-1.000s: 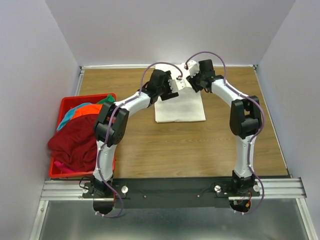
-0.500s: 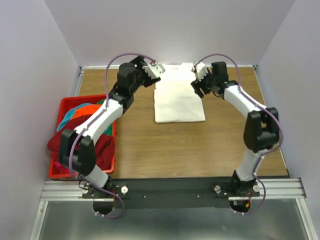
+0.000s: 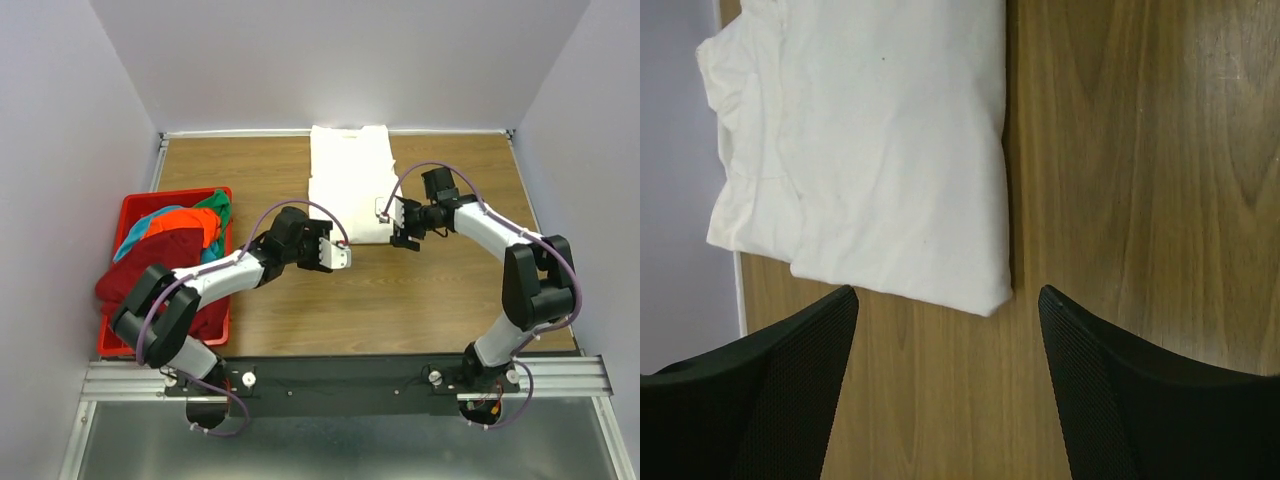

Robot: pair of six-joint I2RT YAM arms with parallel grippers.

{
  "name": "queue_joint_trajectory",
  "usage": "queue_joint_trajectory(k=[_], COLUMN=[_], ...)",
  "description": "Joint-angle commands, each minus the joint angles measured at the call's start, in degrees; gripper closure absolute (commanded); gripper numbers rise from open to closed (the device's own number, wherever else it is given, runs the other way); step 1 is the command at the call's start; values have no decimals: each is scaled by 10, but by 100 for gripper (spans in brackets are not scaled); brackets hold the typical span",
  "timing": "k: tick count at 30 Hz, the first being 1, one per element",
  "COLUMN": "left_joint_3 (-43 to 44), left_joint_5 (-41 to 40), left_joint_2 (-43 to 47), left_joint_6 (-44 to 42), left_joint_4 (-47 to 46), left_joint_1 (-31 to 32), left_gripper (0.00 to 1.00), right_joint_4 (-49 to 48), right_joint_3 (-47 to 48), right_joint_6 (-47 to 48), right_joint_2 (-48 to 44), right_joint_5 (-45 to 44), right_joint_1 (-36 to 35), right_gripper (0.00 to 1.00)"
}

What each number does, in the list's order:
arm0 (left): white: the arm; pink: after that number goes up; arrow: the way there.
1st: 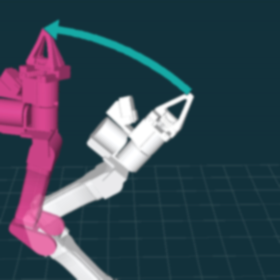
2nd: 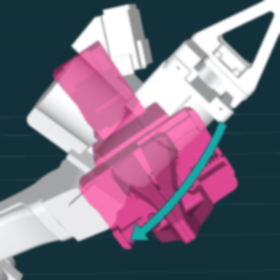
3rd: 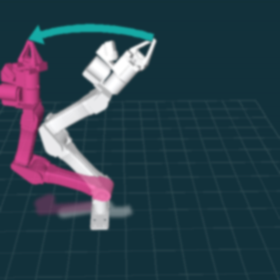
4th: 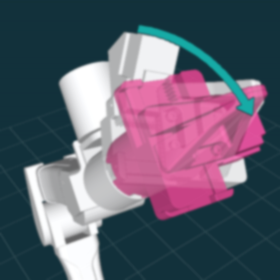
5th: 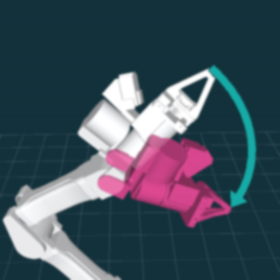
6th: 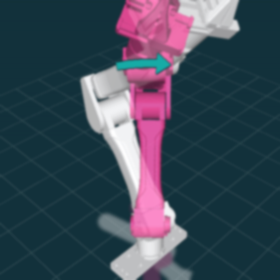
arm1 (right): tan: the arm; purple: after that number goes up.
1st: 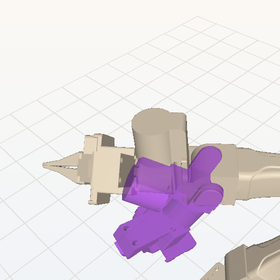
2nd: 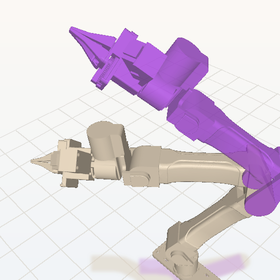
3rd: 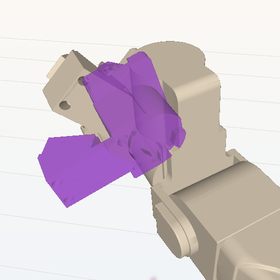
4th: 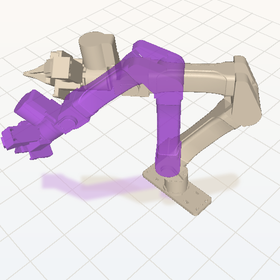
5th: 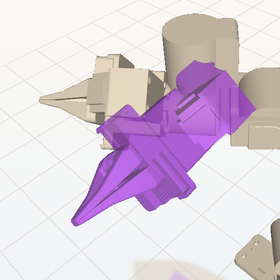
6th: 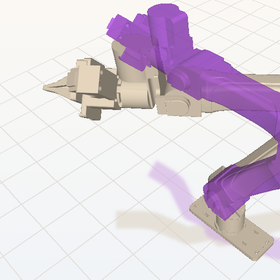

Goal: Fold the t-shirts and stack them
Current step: Fold the tshirt

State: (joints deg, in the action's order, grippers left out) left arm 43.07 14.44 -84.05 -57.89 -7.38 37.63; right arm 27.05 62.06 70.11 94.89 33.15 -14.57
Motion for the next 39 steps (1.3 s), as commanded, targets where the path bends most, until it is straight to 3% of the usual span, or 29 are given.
queue_joint_trajectory(k=[1,12,24,29,31,36,39], left_joint_3=[28,71,119,130,137,162,185], left_joint_5=[-8,-42,-72,-73,-71,-65,-49], left_joint_2=[-44,-147,-213,-224,-229,-246,-255], left_joint_6=[-11,-20,-6,-7,-7,-8,-7], left_joint_4=[-18,-4,15,23,30,61,90], left_joint_1=[3,2,-10,-11,-12,-12,-12], left_gripper=[21,25,46,49,56,76,85], right_joint_4=[8,-14,-69,-74,-74,-74,-74], right_joint_3=[-1,13,25,32,34,33,34], right_joint_6=[28,0,-41,-51,-61,-75,-91], right_joint_2=[21,70,112,119,121,122,120], right_joint_5=[-15,-52,-109,-115,-117,-112,-106], right_joint_1=[-3,-15,-24,-27,-27,-26,-27], right_gripper=[18,22,33,53,65,77,92])
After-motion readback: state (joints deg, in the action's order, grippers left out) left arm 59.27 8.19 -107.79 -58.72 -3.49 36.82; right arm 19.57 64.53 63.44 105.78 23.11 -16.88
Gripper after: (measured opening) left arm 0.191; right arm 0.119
